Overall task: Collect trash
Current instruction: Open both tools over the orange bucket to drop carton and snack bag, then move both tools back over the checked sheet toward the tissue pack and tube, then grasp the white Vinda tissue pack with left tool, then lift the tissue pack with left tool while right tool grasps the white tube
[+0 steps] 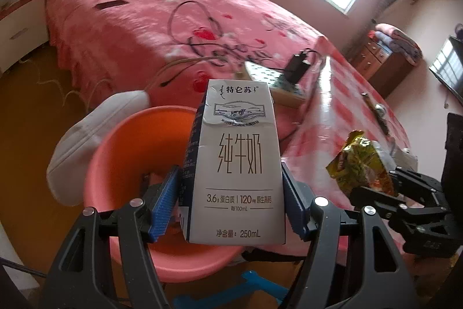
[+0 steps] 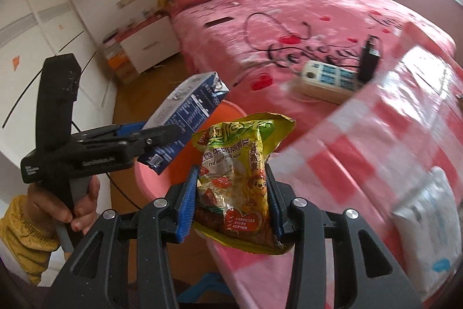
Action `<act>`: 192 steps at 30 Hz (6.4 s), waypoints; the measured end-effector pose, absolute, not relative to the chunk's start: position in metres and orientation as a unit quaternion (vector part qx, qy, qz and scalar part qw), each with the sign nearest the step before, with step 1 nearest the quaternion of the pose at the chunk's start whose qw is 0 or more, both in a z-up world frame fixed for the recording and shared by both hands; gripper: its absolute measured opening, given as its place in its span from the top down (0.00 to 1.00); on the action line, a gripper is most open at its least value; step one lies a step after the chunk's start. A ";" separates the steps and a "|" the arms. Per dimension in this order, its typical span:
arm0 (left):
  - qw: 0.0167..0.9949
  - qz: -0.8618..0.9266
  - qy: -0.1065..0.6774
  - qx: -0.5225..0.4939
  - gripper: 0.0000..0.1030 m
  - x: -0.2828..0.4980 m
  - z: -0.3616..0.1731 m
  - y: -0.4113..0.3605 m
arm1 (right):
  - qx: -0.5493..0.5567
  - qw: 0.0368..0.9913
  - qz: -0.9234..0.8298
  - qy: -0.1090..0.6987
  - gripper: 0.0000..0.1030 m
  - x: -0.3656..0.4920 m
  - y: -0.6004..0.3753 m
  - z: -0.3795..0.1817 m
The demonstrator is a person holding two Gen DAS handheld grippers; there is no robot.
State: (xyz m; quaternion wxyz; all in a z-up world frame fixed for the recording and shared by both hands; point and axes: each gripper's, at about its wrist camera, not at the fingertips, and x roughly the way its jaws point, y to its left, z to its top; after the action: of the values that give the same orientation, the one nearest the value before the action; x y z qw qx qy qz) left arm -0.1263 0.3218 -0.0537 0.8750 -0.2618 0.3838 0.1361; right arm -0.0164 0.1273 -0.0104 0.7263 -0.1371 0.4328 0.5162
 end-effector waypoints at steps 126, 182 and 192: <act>0.837 -0.084 0.499 -0.208 0.12 0.064 -0.053 0.053 | 0.130 0.850 0.200 0.470 0.09 0.061 -0.247 -0.033; 0.864 -0.127 0.486 -0.036 0.22 0.065 -0.051 -0.015 | 0.171 0.842 0.213 0.465 0.09 0.087 -0.238 -0.032; 0.854 -0.163 0.485 -0.096 0.22 0.049 -0.047 0.002 | 0.113 0.865 0.187 0.452 0.09 0.087 -0.235 -0.023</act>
State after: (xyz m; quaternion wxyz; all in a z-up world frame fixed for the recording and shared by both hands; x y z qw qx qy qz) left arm 0.0485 0.0020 -0.0474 0.8540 -0.0956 0.4848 -0.1630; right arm 0.0867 -0.2349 -0.0226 0.8647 0.1132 0.4524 0.1867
